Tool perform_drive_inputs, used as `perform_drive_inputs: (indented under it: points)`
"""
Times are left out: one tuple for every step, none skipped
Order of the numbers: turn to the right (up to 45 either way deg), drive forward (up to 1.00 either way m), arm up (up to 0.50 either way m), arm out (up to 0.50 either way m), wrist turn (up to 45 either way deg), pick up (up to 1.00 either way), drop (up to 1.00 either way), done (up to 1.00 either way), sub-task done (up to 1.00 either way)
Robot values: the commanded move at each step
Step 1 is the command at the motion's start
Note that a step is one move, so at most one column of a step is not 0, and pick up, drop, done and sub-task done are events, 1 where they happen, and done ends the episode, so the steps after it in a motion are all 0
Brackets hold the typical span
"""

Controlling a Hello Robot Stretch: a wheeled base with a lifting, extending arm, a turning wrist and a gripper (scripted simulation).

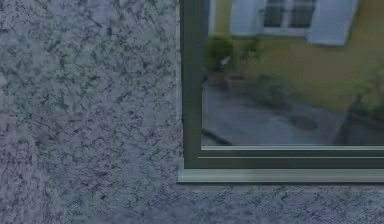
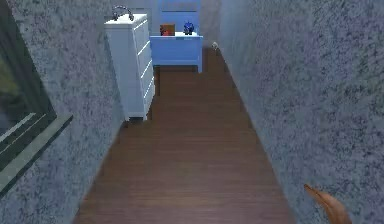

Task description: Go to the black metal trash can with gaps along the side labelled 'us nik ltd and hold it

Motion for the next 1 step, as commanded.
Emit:
perform_drive_inputs:
  points:
    - [-45.0, 0.0, 0.0, 0.0, 0.0, 0.0, 0.0, 0.0, 0.0]
